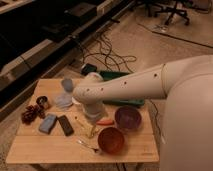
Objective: Place fork in purple bowl
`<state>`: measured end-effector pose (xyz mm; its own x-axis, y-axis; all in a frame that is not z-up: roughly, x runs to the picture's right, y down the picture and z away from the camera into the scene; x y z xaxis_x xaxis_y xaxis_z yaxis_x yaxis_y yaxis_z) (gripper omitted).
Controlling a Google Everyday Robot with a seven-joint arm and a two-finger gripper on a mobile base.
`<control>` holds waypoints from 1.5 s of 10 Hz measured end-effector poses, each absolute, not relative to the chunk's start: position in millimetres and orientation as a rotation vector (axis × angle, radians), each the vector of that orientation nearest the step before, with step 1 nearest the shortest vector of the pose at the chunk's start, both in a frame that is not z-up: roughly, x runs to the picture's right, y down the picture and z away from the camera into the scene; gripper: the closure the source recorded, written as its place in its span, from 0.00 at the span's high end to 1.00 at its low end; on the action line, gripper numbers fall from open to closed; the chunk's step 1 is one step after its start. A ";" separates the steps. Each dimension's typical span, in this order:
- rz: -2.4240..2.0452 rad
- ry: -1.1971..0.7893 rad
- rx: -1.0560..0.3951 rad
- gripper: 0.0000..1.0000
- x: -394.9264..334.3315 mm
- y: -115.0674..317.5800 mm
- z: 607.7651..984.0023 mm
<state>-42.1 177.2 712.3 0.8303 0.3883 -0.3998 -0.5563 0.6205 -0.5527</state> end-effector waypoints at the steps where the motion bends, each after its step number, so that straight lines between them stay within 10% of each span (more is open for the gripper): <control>1: 0.505 0.191 -0.704 0.80 -45.6 178.6 718.0; 15: 0.470 0.067 -0.846 0.80 -98.1 245.9 725.7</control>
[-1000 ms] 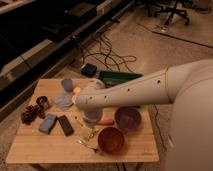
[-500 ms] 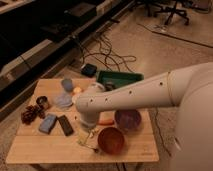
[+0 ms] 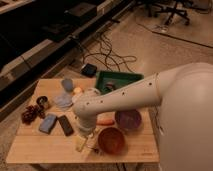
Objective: Place fork in purple bowl
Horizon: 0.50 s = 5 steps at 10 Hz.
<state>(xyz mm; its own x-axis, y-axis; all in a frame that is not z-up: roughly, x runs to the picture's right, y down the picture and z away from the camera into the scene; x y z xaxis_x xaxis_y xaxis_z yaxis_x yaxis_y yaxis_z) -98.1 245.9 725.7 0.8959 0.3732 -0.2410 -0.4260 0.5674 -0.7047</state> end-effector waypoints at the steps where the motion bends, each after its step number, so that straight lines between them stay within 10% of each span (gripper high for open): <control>1: 0.485 0.096 -0.862 0.80 -93.7 253.8 728.8; 5: 0.484 0.174 -0.886 0.80 -89.3 277.7 733.9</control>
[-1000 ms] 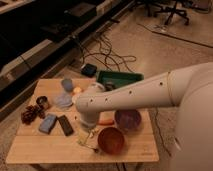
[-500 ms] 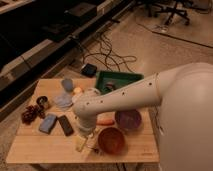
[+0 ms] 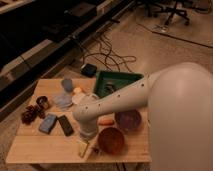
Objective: Place fork in purple bowl
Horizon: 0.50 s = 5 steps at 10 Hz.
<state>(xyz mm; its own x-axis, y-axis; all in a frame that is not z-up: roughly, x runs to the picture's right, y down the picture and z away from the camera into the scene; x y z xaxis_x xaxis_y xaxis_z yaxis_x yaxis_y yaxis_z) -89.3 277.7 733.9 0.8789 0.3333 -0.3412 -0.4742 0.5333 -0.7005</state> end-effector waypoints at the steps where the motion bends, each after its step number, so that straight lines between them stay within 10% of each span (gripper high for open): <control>1: 0.479 0.193 -0.890 0.80 -89.0 283.3 737.4; 5: 0.467 0.235 -0.902 0.80 -83.2 293.7 753.8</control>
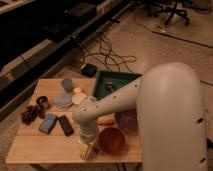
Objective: Place fork in purple bowl
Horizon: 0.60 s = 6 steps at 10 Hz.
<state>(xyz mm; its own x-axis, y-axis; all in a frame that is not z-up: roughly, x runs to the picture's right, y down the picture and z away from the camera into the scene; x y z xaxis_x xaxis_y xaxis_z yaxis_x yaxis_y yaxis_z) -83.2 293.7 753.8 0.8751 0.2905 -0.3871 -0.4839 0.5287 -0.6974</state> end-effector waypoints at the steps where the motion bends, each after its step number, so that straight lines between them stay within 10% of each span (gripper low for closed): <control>1: 0.455 0.243 -0.902 0.80 -84.2 294.8 755.9; 6: 0.362 0.308 -0.904 0.80 -97.2 306.8 764.8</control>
<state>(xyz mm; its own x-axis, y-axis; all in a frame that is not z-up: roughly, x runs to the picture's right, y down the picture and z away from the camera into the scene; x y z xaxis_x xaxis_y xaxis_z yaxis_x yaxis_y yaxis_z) -97.2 306.8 764.8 0.8966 0.1745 -0.4070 -0.4296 0.5657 -0.7039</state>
